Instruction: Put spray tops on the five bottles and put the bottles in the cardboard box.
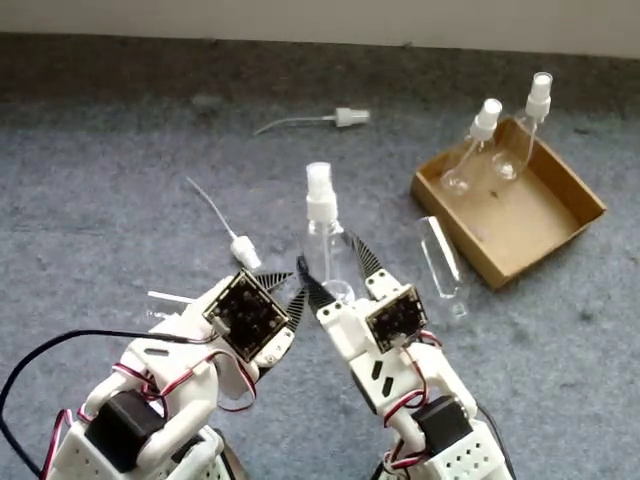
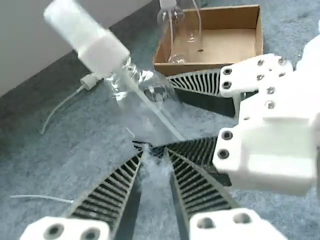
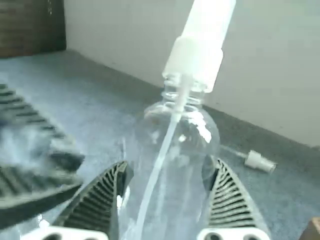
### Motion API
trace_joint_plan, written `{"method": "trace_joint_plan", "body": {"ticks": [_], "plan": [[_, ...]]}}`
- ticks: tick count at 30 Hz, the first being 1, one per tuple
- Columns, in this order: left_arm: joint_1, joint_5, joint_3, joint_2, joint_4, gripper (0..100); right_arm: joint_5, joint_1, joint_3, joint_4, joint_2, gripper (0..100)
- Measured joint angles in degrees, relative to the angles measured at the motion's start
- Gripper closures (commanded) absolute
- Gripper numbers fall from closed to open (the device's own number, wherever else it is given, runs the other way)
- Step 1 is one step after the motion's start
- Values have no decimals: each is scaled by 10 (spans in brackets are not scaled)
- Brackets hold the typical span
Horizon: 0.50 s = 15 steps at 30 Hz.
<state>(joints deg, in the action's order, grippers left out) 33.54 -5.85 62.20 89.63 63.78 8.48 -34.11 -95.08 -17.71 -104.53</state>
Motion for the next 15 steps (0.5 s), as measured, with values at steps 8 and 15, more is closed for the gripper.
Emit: {"method": "trace_joint_plan", "body": {"ticks": [8, 15], "plan": [[2, 1, 67, 65, 39, 994, -1, 68, 0, 111, 0, 926], [2, 70, 185, 131, -72, 993, -1, 68, 0, 123, 0, 926]]}}
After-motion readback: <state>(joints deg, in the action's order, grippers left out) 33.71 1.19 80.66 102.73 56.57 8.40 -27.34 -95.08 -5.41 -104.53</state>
